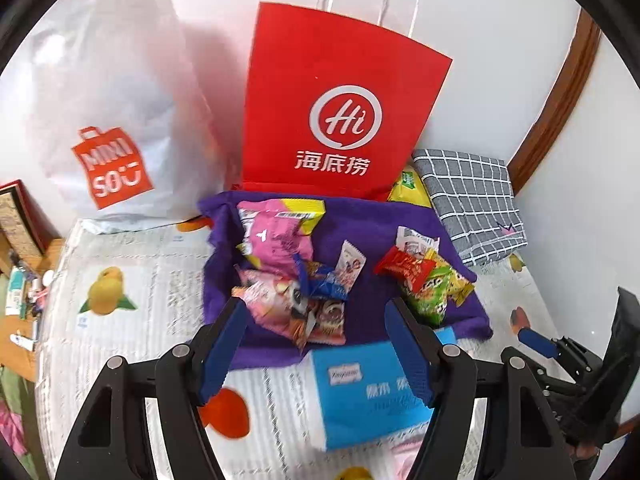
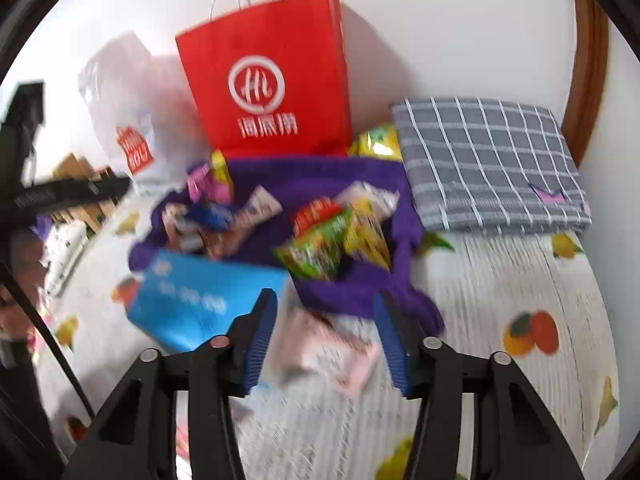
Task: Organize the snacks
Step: 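Lower the right tool to the sheet and grasp the pink wafer packet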
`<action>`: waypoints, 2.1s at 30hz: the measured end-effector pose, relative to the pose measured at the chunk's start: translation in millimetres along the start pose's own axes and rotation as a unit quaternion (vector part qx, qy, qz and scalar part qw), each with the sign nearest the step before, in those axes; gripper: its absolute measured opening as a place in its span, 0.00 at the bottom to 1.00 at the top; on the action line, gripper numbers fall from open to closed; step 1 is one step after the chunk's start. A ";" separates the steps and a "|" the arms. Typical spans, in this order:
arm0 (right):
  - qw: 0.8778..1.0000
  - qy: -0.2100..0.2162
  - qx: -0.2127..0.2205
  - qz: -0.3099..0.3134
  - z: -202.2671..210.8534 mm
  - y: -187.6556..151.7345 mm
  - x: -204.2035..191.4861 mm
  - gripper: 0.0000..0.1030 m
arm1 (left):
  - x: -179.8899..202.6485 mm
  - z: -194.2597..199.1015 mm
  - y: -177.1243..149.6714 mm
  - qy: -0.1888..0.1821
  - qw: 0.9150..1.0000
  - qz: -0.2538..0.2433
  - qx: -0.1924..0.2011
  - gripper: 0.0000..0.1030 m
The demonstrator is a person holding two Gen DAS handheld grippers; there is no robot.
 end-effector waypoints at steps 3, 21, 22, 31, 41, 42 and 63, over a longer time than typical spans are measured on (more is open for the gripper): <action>1.000 -0.001 -0.022 0.021 -9.2 -22.0 1.4 0.48 | -5.2 9.9 -11.5 0.003 1.000 0.004 0.004 0.68; 0.992 -0.011 -0.081 0.093 -66.4 -53.3 12.6 0.56 | -3.8 27.9 -42.6 0.014 1.000 0.008 -0.001 0.68; 0.992 -0.012 -0.080 0.095 -67.8 -52.7 13.2 0.58 | -2.6 27.8 -43.1 0.012 1.000 0.007 -0.001 0.68; 0.993 0.021 -0.065 0.100 -77.7 -44.3 11.2 0.59 | 4.4 25.1 -47.3 -0.002 1.000 0.009 -0.004 0.68; 0.994 0.026 -0.066 0.088 -59.0 -58.4 10.5 0.18 | -4.7 27.3 -53.6 -0.010 1.000 0.025 -0.005 0.68; 0.993 0.025 -0.067 0.090 -56.6 -60.0 8.7 0.18 | -5.7 28.1 -54.2 -0.011 1.000 0.026 -0.005 0.68; 0.989 0.013 -0.080 0.125 -69.7 -45.5 15.0 0.38 | -13.8 25.9 -68.4 -0.049 0.998 0.045 -0.015 0.68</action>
Point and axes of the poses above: each gripper's, at about its wrist camera, not at the fingertips, and z roughly against the way its jaws point, x to its right, y to its top, the point moved 9 cm from there along -z, roughly the way its jaws point, and after that the axes turned 10 degrees about y, right-handed, at the moved point
